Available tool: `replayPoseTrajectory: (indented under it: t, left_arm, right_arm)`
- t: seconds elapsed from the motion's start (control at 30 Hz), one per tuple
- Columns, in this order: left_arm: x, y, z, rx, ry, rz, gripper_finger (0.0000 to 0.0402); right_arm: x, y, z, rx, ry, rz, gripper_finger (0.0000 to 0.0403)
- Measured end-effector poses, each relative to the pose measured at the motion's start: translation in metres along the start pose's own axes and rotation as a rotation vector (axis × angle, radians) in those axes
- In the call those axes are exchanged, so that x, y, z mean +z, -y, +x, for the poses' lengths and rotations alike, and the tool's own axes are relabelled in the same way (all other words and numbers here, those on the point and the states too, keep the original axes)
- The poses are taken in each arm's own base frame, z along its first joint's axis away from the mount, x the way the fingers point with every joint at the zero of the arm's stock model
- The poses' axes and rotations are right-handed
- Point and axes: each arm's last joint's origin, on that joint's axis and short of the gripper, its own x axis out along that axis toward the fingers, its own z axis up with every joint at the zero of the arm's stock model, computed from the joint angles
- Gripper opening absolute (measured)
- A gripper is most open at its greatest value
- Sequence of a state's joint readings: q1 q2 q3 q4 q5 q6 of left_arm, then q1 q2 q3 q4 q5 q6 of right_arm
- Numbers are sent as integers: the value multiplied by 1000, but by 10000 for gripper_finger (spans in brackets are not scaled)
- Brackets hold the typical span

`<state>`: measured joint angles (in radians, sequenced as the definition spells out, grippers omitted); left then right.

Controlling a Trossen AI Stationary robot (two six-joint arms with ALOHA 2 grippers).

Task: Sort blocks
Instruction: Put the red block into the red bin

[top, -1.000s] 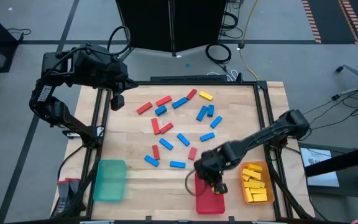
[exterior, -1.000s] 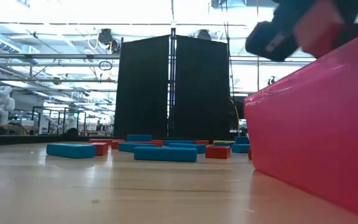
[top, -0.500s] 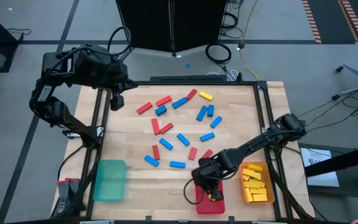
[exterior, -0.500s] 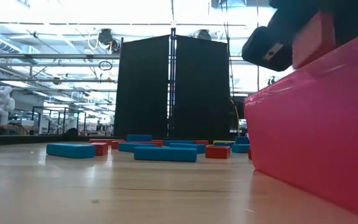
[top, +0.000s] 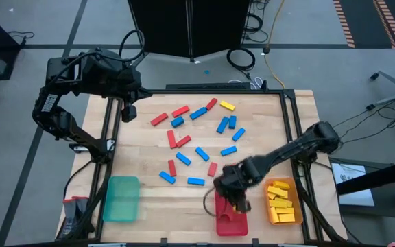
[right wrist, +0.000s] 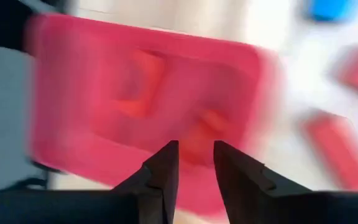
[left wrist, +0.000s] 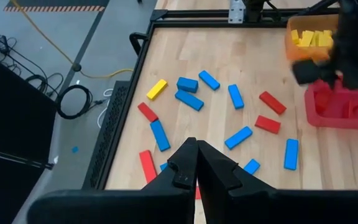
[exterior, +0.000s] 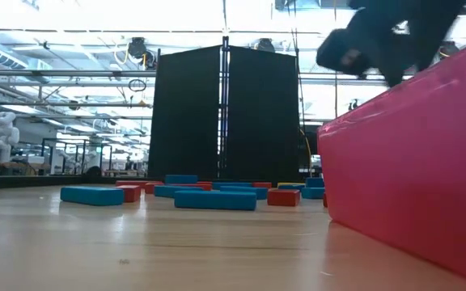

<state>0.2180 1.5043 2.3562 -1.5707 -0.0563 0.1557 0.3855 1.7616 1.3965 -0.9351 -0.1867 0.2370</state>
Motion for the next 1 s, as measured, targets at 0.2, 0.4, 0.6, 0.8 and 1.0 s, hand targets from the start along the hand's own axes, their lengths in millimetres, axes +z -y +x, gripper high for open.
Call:
replayPoseTrajectory:
  t: [0.2,0.4,0.6,0.8,1.0]
  left_arm:
    - [0,0,0,0,0,-7,15]
    - [0,0,0,0,0,-26,15]
    - [0,0,0,0,0,-45,15]
    - [0,0,0,0,0,-45,15]
    - [0,0,0,7,-1,-45,15]
  right_arm:
    - [-11,43,-40,-335,-54,-113,97]
    - [-15,79,-21,-303,-92,-224,101]
    - [-28,101,8,-274,-135,-292,155]
    - [-35,108,28,-243,-74,-312,240]
    - [-40,108,45,-247,1,-320,270]
